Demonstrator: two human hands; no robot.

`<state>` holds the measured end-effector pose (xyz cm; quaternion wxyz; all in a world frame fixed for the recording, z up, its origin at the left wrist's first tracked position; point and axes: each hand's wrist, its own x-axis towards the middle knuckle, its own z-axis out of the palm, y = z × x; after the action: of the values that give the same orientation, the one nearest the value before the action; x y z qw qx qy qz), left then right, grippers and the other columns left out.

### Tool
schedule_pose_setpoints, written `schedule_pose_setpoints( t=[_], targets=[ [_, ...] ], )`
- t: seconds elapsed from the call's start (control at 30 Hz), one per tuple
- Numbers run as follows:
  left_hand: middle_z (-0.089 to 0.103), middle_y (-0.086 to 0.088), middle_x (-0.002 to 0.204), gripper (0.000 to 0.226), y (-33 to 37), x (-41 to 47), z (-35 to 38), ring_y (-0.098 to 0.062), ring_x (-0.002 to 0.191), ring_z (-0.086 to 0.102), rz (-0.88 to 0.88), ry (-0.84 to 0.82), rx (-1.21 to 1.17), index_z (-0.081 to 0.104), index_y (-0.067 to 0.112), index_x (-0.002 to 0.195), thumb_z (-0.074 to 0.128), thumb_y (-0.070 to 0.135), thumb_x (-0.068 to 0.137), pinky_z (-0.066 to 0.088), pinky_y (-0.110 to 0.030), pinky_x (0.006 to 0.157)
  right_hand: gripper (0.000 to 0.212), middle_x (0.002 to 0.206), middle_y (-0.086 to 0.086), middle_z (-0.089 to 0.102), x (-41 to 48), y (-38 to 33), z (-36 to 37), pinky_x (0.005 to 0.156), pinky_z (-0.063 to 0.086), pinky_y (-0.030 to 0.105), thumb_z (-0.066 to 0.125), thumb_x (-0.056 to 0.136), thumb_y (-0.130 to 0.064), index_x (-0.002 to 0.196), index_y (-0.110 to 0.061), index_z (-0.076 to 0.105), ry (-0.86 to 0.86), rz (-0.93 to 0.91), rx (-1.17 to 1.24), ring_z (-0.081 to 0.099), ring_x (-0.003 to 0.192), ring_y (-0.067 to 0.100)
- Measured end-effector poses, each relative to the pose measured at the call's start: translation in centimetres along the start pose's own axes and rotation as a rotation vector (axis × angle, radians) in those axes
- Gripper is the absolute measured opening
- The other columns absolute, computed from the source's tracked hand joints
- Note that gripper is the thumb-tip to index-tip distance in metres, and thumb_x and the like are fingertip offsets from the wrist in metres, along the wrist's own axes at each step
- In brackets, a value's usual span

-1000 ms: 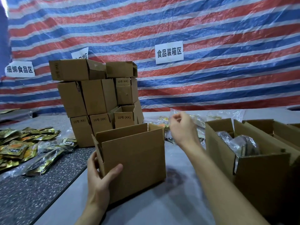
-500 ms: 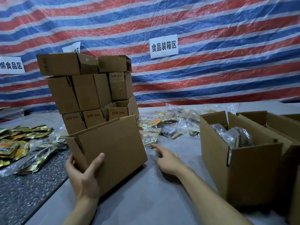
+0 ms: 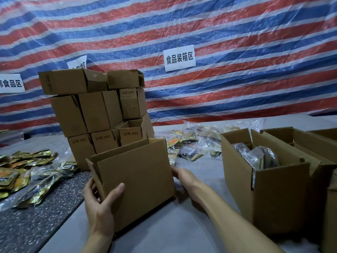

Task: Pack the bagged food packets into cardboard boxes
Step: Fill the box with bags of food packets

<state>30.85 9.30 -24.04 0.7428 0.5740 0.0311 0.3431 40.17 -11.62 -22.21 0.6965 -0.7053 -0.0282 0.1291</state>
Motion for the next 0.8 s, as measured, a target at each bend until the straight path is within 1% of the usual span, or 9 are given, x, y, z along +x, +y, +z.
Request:
schedule_pose_setpoints(
  t=[0.1,0.17,0.27,0.37,0.43,0.5,0.63,0.73,0.8],
  targets=[
    [0.063,0.000,0.126,0.107,-0.1,-0.4,0.1,-0.027,0.109,0.065,0.032,-0.072,0.034,0.048,0.032,0.140,0.084,0.050,0.041,0.056,-0.045,0.080,0.043,0.070,-0.010,0.070,-0.1,-0.7,-0.9,0.064,0.050,0.021,0.045,0.105,-0.032,0.075,-0.017,0.072,0.160,-0.025,0.109,0.063,0.063,0.002],
    [0.063,-0.003,0.127,0.104,-0.2,-0.5,0.1,-0.029,0.109,0.066,0.045,-0.118,0.051,0.050,0.034,0.139,0.084,0.050,0.042,0.057,-0.051,0.084,0.028,0.089,-0.005,0.072,-0.1,-1.0,-1.5,0.079,0.047,0.032,0.054,0.099,-0.029,0.085,-0.016,0.074,0.350,-0.075,0.214,0.063,0.084,0.013],
    [0.065,-0.008,0.127,0.097,-0.3,-0.8,0.0,-0.035,0.111,0.065,0.039,-0.200,0.078,0.053,0.037,0.135,0.084,0.049,0.044,0.055,-0.062,0.090,0.014,0.097,0.003,0.072,-0.7,-1.7,-2.0,0.082,0.047,0.033,0.062,0.091,-0.014,0.094,-0.011,0.076,0.589,-0.235,0.439,0.063,0.094,0.019],
    [0.066,-0.008,0.125,0.096,-0.3,-1.1,0.0,-0.036,0.110,0.065,0.053,-0.261,0.123,0.052,0.037,0.135,0.084,0.051,0.046,0.054,-0.065,0.090,0.040,0.127,0.002,0.067,-1.4,-2.7,-2.1,0.098,0.043,0.026,0.059,0.092,-0.006,0.131,-0.009,0.066,0.672,-0.386,0.424,0.058,0.115,0.014],
    [0.066,-0.009,0.125,0.096,-0.3,-1.1,0.0,-0.036,0.109,0.065,0.066,-0.276,0.137,0.051,0.036,0.136,0.084,0.051,0.046,0.054,-0.064,0.091,0.046,0.135,0.002,0.060,-1.4,-2.7,-2.4,0.101,0.041,0.029,0.057,0.092,-0.006,0.138,-0.012,0.060,0.676,-0.351,0.301,0.054,0.124,0.018],
    [0.066,-0.009,0.125,0.096,-0.4,-1.1,-0.1,-0.036,0.110,0.065,0.065,-0.283,0.138,0.051,0.037,0.136,0.084,0.051,0.047,0.055,-0.063,0.090,0.042,0.131,0.005,0.064,-1.4,-2.2,-2.8,0.102,0.046,0.034,0.060,0.089,-0.009,0.131,-0.014,0.064,0.674,-0.230,0.120,0.057,0.120,0.023],
    [0.068,-0.008,0.124,0.092,-0.7,-0.7,-0.2,-0.035,0.108,0.067,0.032,-0.272,0.109,0.055,0.036,0.133,0.084,0.052,0.047,0.059,-0.055,0.083,0.010,0.082,0.006,0.071,-2.0,-0.7,-3.2,0.074,0.046,0.030,0.065,0.082,-0.016,0.079,-0.013,0.073,0.511,-0.053,-0.376,0.061,0.088,0.029],
    [0.073,-0.007,0.114,0.083,-1.0,-0.2,-0.4,-0.032,0.099,0.071,0.001,-0.213,0.042,0.062,0.031,0.125,0.083,0.048,0.047,0.061,-0.035,0.069,0.015,0.083,0.002,0.074,-2.1,-0.2,-3.1,0.074,0.053,0.028,0.063,0.078,-0.009,0.073,-0.017,0.075,0.471,-0.027,-0.583,0.067,0.090,0.025],
    [0.072,-0.009,0.115,0.085,-1.1,0.2,-0.5,-0.034,0.101,0.071,-0.011,-0.165,0.023,0.062,0.026,0.127,0.082,0.048,0.047,0.059,-0.035,0.070,0.021,0.085,0.004,0.075,-1.8,0.0,-3.1,0.080,0.059,0.033,0.061,0.079,-0.003,0.072,-0.018,0.075,0.510,-0.043,-0.575,0.071,0.089,0.024]
  ],
)
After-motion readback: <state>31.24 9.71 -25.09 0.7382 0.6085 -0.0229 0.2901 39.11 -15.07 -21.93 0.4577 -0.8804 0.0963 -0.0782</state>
